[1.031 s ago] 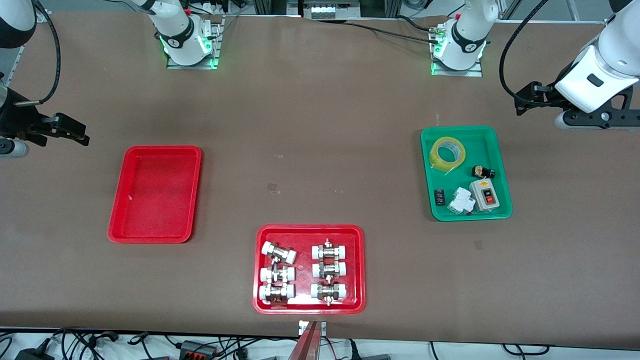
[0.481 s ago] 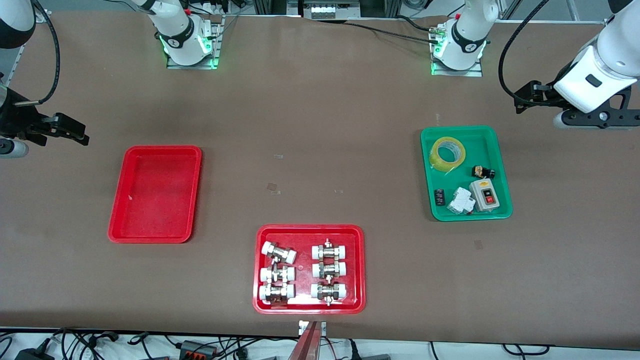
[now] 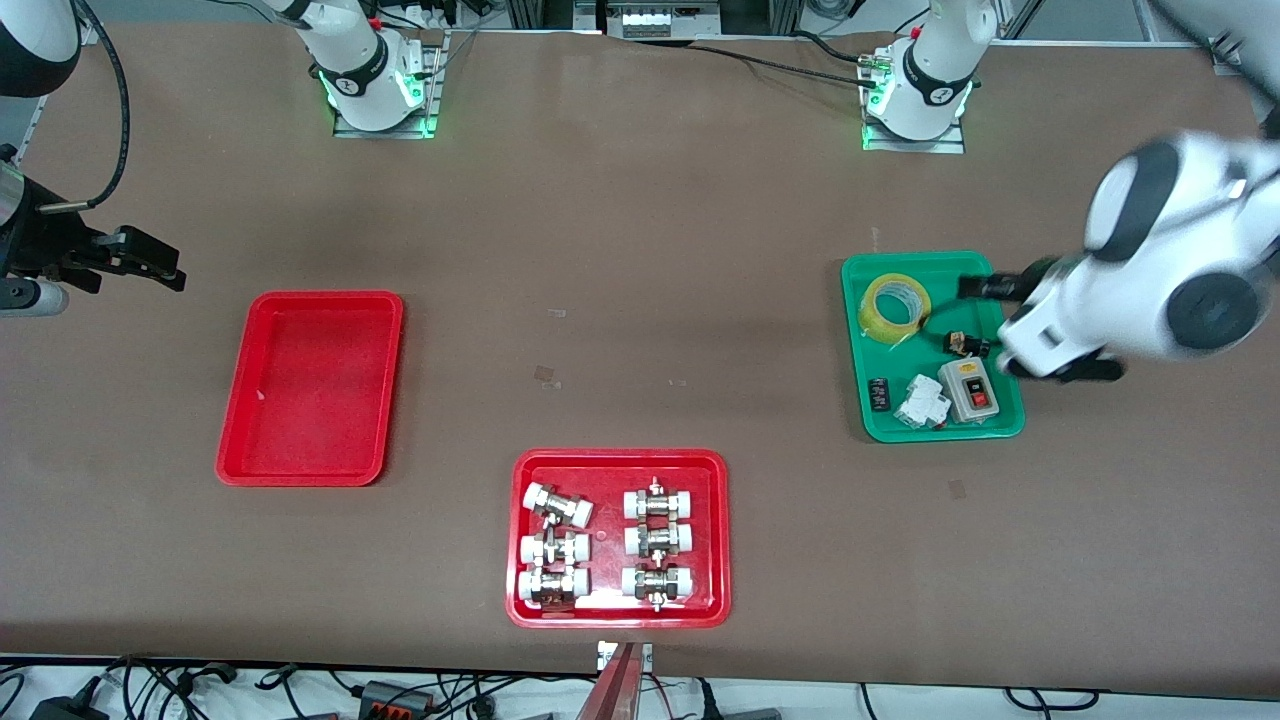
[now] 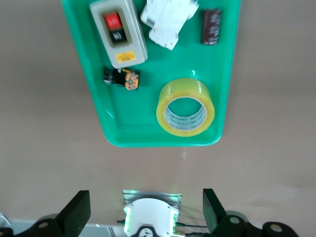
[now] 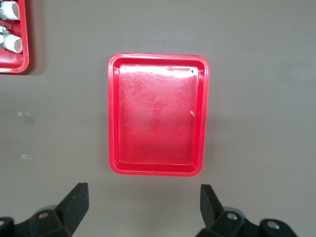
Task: Left arm passes tape to right arm into tray
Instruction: 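Reach the left gripper down and grasp the yellow tape roll, then lift the tape with the left gripper while the right gripper approaches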
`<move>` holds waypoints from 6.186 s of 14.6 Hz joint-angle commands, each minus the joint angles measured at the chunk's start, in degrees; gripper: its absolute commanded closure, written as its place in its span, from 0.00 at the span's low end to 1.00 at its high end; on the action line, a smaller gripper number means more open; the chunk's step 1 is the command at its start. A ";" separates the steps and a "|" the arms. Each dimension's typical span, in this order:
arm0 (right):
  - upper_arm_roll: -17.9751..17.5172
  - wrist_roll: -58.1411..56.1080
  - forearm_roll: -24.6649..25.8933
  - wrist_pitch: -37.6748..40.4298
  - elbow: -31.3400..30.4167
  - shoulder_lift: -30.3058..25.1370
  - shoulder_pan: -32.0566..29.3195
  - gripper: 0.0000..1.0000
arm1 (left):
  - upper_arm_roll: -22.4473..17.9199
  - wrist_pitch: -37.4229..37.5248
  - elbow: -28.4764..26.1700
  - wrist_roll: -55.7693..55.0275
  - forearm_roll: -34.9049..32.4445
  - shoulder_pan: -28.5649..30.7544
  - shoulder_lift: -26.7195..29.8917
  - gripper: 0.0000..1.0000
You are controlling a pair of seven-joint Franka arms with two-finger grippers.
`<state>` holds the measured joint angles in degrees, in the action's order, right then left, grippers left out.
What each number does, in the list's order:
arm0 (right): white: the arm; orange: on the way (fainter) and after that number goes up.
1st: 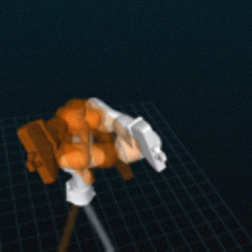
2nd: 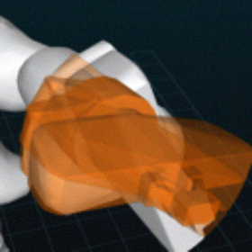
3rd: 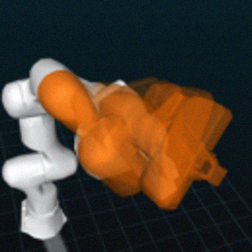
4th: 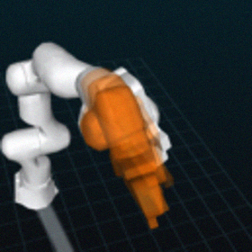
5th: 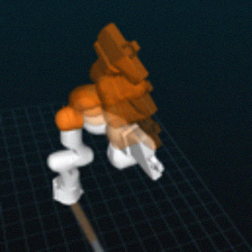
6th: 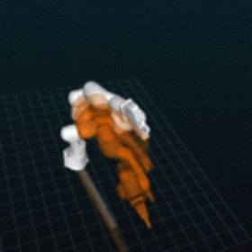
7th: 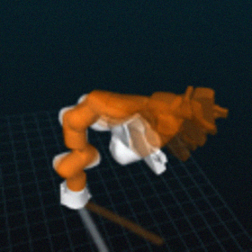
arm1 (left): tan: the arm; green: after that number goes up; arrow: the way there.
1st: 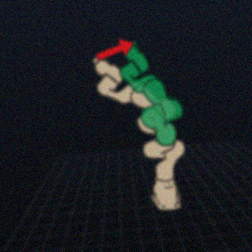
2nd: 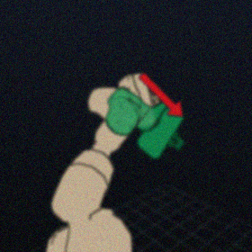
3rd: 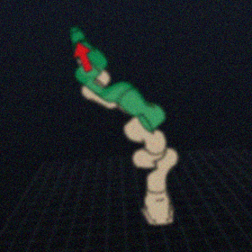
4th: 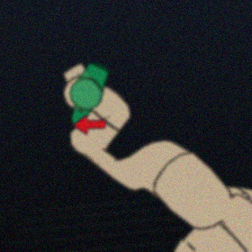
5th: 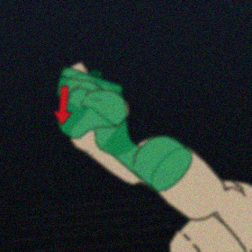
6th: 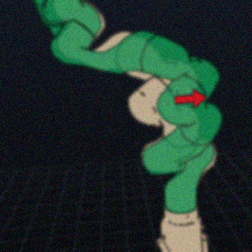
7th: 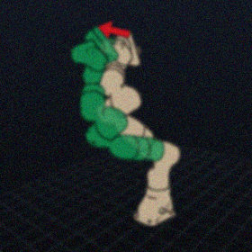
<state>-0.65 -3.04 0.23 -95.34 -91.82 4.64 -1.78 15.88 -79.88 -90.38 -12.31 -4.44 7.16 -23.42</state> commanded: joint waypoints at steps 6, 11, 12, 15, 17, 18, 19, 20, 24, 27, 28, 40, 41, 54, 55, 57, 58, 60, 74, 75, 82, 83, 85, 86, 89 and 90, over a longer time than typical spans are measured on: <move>-0.15 -0.21 -0.41 0.24 -0.20 0.19 -0.33 0.00 | 0.30 -14.34 -13.69 -9.66 -1.36 -0.75 -5.13 0.00; -0.15 -0.21 -0.41 0.51 -0.20 0.10 -0.24 0.00 | 0.12 -14.25 -13.60 -9.22 -6.19 1.62 -9.53 0.00; -0.14 -0.21 -0.41 0.51 -0.20 0.10 -0.33 0.00 | 0.12 -14.43 -13.60 -9.22 -6.37 2.50 -10.58 0.00; -0.14 -0.21 -0.41 0.51 -0.20 0.10 -0.33 0.00 | 0.12 -14.34 -13.33 -9.13 -6.63 2.51 -12.70 0.00; -0.14 -0.12 -0.41 0.42 -0.20 0.19 -0.33 0.00 | 0.12 -14.17 -13.33 -9.13 -6.64 2.51 -13.32 0.00; -0.14 -0.12 -0.41 0.42 -0.20 0.19 -0.33 0.00 | 0.12 -14.08 -13.33 -9.13 -6.64 2.60 -13.41 0.01; -0.14 -0.12 -0.41 0.42 -0.20 0.19 -0.42 0.00 | 0.12 -14.08 -13.33 -9.13 -6.64 2.60 -13.41 0.07; -0.14 -0.12 -0.41 0.42 -0.20 0.19 -0.42 0.00 | 0.21 -13.90 -13.42 -8.96 -6.64 2.60 -13.41 0.23; -0.14 -0.12 -0.41 0.42 -0.20 0.36 -0.59 0.00 | 0.38 -13.37 -13.25 -4.74 -6.55 3.38 -13.32 0.80; -0.06 -0.12 -0.50 0.33 -0.20 0.54 -0.68 0.00 | 0.73 -13.11 -13.16 -0.37 -6.55 3.83 -12.97 0.99; -0.06 -0.12 -0.50 0.24 -0.20 0.54 -0.68 0.00 | 0.82 -12.59 -12.90 2.53 -6.55 3.65 -12.97 0.99; 0.03 -0.12 -0.41 0.42 -0.20 0.54 -0.68 0.00 | 15.38 20.81 31.00 4.15 2.76 0.85 -6.64 1.00; 0.03 -0.12 -0.41 0.16 -0.20 0.54 -0.68 0.00 | 17.07 21.51 33.83 3.71 5.38 0.06 -6.90 1.00; -0.32 -1.00 -2.69 2.36 0.50 8.36 5.12 0.00 | 16.91 -23.27 28.33 -53.60 25.71 -16.64 -13.14 1.00; -0.32 -1.18 -5.48 2.70 1.63 8.62 5.73 0.00 | 16.91 -26.78 28.15 -61.26 25.71 -18.22 -13.40 1.00; -0.32 -1.79 -14.16 2.79 2.61 11.34 5.65 0.00 | 16.47 -35.65 27.71 -70.88 24.92 -21.21 -13.93 1.00; -0.32 -3.88 -18.56 2.88 2.61 12.57 5.65 0.00 | 16.12 -39.09 25.71 -72.48 24.74 -22.70 -13.93 1.00; -0.23 -8.28 -27.35 2.88 3.39 14.07 5.82 0.00 | 16.12 -43.41 23.41 -73.90 20.81 -25.60 -13.93 1.00; -0.23 -41.49 -65.18 7.01 4.19 26.99 4.06 0.00 | 16.99 -41.42 16.02 -43.85 20.26 -26.85 -16.40 1.00; -0.32 -43.52 -65.27 7.10 4.19 27.61 4.24 0.00 | 16.99 -40.80 16.20 -43.67 20.09 -27.02 -16.57 1.00; -0.85 -47.41 -64.92 10.09 3.49 28.05 8.36 0.00 | 16.73 -37.30 16.55 -34.65 21.48 -24.49 -18.24 1.00; -0.85 -47.49 -64.66 9.91 3.31 28.05 8.98 0.00 | 16.73 -35.97 16.55 -32.62 24.27 -24.30 -18.50 1.00; -0.85 -47.67 -64.05 9.30 2.52 28.05 9.95 0.00 | 16.56 -33.60 16.55 -28.14 27.63 -22.90 -18.68 1.00; -0.85 -47.67 -63.43 8.95 2.52 28.05 10.47 0.00 | 16.47 -32.63 16.55 -27.07 27.73 -22.89 -18.94 1.00; -0.85 -47.67 -63.07 7.63 2.35 28.05 11.79 0.00 | 16.47 -30.25 16.64 -26.89 29.57 -22.72 -20.08 1.00; -0.85 -47.67 -63.07 7.37 2.00 28.05 12.41 0.00 | 16.47 -30.34 16.64 -26.88 29.40 -23.15 -20.17 1.00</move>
<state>-1.68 -49.42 -63.49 -87.15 -89.34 32.74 9.36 32.17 -111.08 -74.11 -40.93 23.08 -15.65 -43.45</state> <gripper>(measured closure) 0.000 0.793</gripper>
